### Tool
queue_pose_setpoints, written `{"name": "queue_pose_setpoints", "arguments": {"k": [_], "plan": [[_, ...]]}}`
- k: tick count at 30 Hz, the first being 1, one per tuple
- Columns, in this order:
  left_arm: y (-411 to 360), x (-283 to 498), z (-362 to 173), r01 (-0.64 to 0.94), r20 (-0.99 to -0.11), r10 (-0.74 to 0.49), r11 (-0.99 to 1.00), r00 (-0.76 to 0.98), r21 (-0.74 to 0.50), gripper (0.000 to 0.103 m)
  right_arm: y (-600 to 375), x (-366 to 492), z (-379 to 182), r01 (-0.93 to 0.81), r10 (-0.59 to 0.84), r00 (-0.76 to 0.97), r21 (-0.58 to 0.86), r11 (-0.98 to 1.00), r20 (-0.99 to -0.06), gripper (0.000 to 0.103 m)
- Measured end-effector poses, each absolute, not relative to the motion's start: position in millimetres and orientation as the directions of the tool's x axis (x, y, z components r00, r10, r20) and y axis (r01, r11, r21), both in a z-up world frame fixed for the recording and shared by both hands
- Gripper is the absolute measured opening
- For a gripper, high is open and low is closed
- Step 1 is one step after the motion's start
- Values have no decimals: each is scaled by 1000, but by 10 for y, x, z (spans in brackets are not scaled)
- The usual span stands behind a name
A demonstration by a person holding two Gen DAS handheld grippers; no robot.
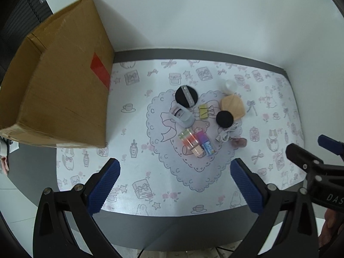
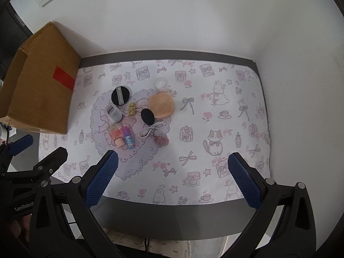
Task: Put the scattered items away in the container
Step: 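Lower left tool onto pink-striped glass bottle while right tool descends onto pink earbud case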
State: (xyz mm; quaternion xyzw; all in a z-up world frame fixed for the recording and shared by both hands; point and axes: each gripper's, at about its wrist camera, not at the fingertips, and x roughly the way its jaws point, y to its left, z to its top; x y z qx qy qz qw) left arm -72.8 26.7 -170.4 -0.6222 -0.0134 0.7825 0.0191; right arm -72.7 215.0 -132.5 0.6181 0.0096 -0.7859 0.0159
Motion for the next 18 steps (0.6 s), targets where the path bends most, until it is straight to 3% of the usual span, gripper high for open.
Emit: {"name": "queue_pose_setpoints", "arguments": {"k": [18], "plan": [[311,-907,-2511,1,-977,38,-999,-209,-39,102,2095,-949,-2141,79,-21,-181,7,-997,-983,102]]}}
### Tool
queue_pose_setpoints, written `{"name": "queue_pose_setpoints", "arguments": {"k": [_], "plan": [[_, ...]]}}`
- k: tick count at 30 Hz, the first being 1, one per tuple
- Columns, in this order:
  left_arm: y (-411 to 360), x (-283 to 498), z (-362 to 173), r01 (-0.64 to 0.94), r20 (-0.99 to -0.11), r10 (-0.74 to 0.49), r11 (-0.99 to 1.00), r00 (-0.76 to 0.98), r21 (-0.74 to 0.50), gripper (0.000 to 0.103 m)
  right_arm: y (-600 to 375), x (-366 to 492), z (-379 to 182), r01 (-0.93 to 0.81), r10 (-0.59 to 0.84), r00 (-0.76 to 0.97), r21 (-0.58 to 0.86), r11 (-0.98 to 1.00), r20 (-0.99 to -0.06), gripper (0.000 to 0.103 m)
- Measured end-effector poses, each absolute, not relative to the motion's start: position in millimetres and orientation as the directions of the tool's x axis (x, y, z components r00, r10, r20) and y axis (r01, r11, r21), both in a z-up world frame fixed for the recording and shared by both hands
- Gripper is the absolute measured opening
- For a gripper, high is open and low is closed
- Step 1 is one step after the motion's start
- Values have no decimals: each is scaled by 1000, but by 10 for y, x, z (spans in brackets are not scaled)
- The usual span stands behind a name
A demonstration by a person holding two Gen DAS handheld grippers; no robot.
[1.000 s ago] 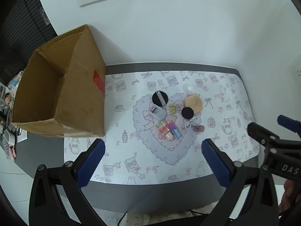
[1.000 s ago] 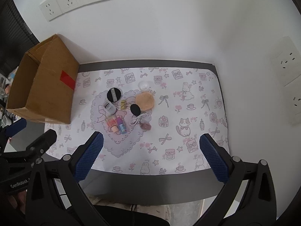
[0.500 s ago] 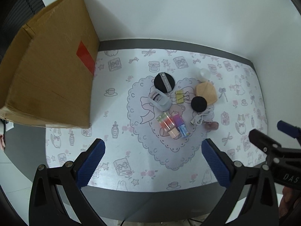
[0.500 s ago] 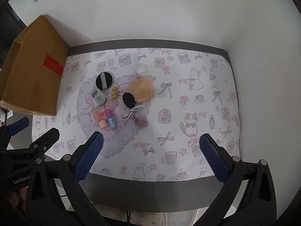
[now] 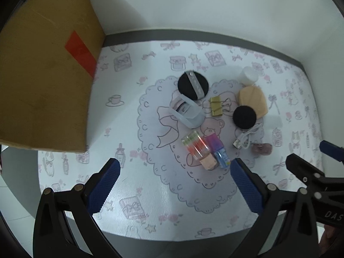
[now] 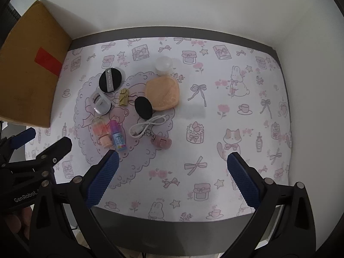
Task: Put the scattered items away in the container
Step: 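Lower left tool onto pink-striped glass bottle while right tool descends onto pink earbud case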
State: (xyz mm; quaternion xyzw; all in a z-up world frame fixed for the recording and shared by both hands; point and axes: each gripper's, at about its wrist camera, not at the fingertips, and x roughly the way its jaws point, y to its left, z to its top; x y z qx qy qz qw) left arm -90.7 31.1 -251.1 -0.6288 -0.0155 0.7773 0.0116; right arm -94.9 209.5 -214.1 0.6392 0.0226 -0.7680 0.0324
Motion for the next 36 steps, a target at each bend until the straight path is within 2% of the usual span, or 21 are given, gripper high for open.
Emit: {"name": "queue_pose_setpoints", "arguments": {"k": [8,11,22,26,30,32,36], "plan": [[347,-960,-2881,-5,-986,30,-1000,-165,-29,102,2101,-969,-2475,100,-30,-158,14,-995,-987,101],[357,-985,-2964,-8,-989,12,-1000,-148,-11,90,2108,-964,-2575,108,-38,-146,23,-994,-989,99],[371,-1103,-3067,30,-992,50,-998,-120,-54,89,2086,-1061,-2761,133,-55,-117,39,-990,-992,95],[401,-1129,-3108,25,-994,44,-999,-102,-47,75,2049,-1104,-2794,151,-57,-123,38,-988,-991,93],[404,-1135,-3140,28,-995,47,-998,-91,-50,71,2027,-1139,-2833,154,-52,-116,34,-987,-992,91],[417,-1134,-3140,20,-995,39,-999,-93,-41,63,2016,-1153,-2857,159,-49,-114,31,-987,-992,89],[461,-1124,-3124,1,-995,18,-1000,-100,-18,60,1995,-1179,-2932,163,-54,-92,39,-986,-994,83]]}}
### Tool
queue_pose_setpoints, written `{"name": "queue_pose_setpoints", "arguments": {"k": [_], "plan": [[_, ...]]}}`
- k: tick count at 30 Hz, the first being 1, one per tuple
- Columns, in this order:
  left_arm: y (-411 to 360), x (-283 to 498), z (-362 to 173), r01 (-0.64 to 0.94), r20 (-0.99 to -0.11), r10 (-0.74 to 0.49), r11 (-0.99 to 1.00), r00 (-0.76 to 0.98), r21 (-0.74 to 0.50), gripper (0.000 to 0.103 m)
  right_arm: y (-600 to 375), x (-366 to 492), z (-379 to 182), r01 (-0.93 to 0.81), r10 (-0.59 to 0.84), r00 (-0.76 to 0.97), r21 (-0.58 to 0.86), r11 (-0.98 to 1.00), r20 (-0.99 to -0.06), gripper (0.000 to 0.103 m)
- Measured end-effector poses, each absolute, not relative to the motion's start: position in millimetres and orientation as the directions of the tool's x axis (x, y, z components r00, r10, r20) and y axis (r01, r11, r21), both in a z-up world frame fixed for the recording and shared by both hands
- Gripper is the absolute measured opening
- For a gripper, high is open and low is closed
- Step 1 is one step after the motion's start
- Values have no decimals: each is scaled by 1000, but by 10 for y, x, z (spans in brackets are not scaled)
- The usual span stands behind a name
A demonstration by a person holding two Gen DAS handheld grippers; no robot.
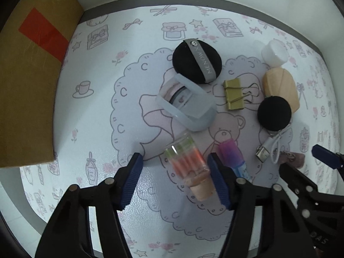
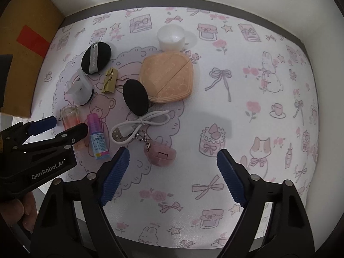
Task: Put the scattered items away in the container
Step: 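Lower left tool onto pink-striped glass bottle while right tool descends onto pink earbud case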
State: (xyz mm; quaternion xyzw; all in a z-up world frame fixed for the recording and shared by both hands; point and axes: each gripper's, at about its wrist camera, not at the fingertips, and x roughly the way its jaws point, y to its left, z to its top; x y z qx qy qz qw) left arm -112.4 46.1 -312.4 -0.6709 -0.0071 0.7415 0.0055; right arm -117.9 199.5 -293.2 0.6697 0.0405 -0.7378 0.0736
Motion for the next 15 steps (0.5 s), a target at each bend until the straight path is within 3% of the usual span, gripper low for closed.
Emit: {"name": "queue_pose_setpoints", "arguments": {"k": [3,6,8,15], "plan": [[466,-1103,-3117,-11,-994,9,-1000,-105,-8,53,1971,-1189,-3005,164,-59,-77,46,-985,-995,81],[438,-1085,-3113,-23,-994,10,-1000,-110,-8,41,1949,-1200,-3083,167,-60,-55,50,-985,-997,65],[297,-1149,-3124,-29,-994,13,-1000,-109,-10,35,1941,-1204,-3118,167,-57,-47,49,-985,-997,62],[229,-1181,-3061,-37,-994,42,-999,-100,-39,28,1914,-1190,-3155,186,-42,-60,30,-982,-997,38]]}}
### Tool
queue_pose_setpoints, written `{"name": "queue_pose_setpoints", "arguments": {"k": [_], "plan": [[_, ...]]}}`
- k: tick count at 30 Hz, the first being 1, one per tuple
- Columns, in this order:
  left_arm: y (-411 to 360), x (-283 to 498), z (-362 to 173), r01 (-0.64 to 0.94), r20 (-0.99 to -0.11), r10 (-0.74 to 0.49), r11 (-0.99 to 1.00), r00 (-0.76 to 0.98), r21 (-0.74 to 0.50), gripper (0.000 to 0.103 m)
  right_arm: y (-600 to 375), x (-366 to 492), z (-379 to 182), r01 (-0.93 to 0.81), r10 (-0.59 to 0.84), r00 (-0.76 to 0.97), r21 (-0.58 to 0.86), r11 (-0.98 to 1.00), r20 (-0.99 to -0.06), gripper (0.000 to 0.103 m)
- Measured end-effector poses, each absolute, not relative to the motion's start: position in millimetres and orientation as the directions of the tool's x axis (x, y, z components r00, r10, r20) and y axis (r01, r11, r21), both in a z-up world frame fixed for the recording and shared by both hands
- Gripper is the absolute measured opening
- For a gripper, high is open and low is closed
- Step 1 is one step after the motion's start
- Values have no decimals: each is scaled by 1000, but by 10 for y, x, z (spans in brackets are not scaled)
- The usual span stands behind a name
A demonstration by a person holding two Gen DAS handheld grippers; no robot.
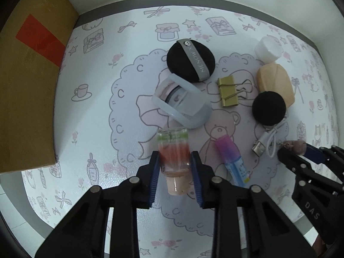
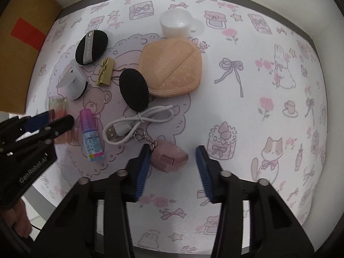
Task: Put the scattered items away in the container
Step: 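Lower left tool onto pink-striped glass bottle while right tool descends onto pink earbud case, then close left tool on glass bottle while right tool closes on earbud case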
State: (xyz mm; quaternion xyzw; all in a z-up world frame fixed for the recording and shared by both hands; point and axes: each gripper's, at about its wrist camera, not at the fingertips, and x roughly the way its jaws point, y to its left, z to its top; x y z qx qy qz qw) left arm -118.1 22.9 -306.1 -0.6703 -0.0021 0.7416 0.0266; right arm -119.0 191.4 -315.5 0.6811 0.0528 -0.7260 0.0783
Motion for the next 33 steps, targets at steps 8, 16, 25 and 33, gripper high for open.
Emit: {"name": "queue_pose_setpoints", "arguments": {"k": [8,16,25,33], "plan": [[171,-1078,-2901,-49,-992,61,-997,-113,-55,28,1934,-1120,-3097,174,-65,-73,52,-983,-995,34],[177,-1112,-2708,-43,-987,83,-996,-140,-78,28,1896,-991,-2906,164,-71,-102,54,-985,-992,34],[198,-829,-2233,-27,-974,106,-994,-200,-102,28,1916,-987,-2525,145,-76,-154,54,-988,-985,34],[43,-728,-1839,-19,-964,102,-995,-244,-101,28,1870,-763,-2075,122,-81,-208,56,-991,-975,34]]}}
